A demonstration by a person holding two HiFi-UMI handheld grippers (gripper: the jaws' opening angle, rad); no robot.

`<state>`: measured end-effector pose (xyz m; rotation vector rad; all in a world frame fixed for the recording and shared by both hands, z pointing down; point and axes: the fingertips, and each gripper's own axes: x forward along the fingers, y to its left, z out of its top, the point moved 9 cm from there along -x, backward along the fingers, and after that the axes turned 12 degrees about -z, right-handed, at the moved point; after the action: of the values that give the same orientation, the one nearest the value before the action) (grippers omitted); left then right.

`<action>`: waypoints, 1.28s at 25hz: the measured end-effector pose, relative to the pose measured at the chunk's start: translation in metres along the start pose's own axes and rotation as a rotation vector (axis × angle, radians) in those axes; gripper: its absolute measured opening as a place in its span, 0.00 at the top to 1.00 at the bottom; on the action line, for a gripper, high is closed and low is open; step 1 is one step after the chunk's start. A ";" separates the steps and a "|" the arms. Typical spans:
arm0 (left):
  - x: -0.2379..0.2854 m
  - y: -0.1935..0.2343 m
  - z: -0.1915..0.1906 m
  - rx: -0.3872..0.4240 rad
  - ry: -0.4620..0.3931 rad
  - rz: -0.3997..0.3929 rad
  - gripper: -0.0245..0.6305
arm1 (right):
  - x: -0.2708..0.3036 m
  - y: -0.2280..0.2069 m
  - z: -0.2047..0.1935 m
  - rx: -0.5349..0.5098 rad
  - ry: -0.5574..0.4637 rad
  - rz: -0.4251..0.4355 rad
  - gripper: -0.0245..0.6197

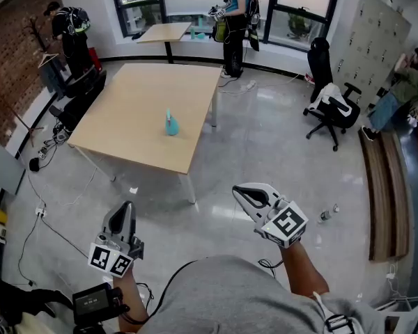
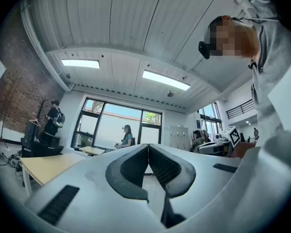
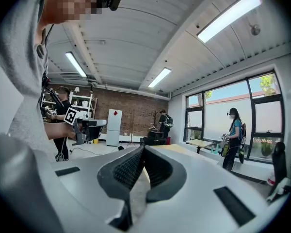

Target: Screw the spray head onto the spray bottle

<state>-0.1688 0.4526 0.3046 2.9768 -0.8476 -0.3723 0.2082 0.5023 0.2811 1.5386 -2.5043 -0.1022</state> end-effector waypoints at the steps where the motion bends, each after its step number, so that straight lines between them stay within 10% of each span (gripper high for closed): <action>1: 0.000 0.000 -0.001 -0.002 0.001 -0.001 0.96 | 0.000 0.000 -0.001 0.001 0.001 -0.001 0.95; 19: 0.052 0.115 -0.019 0.135 -0.012 -0.056 0.96 | 0.124 -0.012 0.005 0.015 -0.099 -0.116 0.95; 32: 0.148 0.203 -0.054 0.077 0.007 -0.079 0.96 | 0.236 -0.072 -0.005 0.015 -0.046 -0.059 0.95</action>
<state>-0.1385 0.2001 0.3424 3.0876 -0.7622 -0.3390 0.1686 0.2599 0.3061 1.6345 -2.4999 -0.1291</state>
